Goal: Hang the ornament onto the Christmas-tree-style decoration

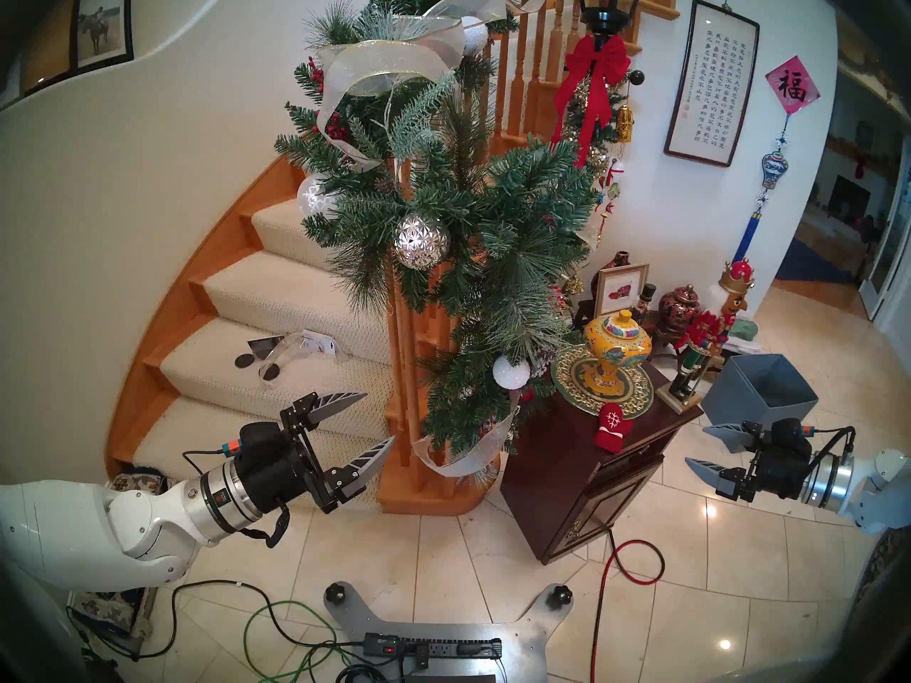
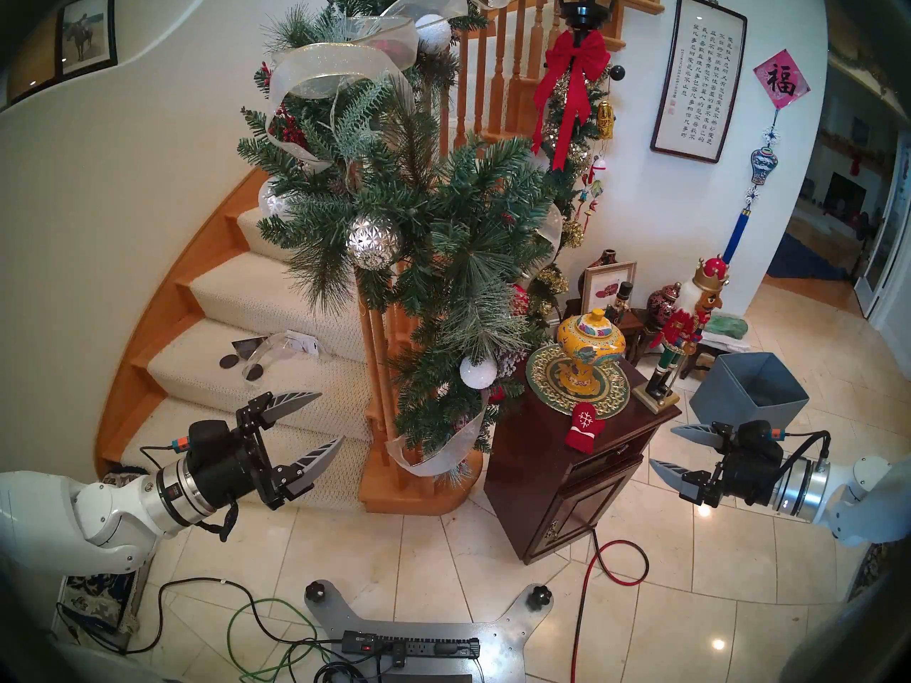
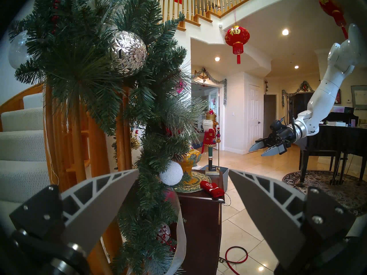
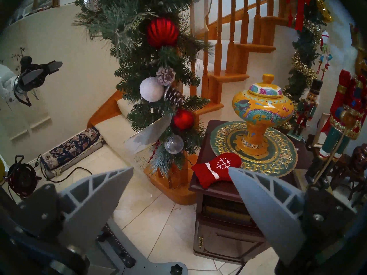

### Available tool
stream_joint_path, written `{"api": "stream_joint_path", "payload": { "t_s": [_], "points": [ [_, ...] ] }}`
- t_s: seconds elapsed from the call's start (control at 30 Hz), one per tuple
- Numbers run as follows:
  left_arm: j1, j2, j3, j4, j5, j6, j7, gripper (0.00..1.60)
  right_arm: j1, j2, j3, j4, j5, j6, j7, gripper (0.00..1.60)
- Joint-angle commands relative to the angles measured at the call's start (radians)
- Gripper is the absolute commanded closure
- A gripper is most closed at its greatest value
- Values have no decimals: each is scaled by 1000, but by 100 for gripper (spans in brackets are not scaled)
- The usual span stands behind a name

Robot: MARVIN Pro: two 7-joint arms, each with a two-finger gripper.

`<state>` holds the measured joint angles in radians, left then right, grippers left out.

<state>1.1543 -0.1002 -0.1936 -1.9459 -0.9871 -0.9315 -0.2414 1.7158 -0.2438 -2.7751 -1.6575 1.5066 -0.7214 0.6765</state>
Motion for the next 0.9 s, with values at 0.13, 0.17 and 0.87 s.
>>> {"api": "stream_joint_path", "payload": {
  "t_s": [0.13,0.17,0.87],
  "points": [
    [-2,0,-2,-1,0,-2,-1,0,2,41,20,6,-21,28,-22,0],
    [-2,0,-2,-1,0,-2,-1,0,2,40,20,4,-21,31,-23,0],
    [-2,0,-3,-1,0,-2,-1,0,1,75,26,1,-83,96,-52,0]
  ]
}}
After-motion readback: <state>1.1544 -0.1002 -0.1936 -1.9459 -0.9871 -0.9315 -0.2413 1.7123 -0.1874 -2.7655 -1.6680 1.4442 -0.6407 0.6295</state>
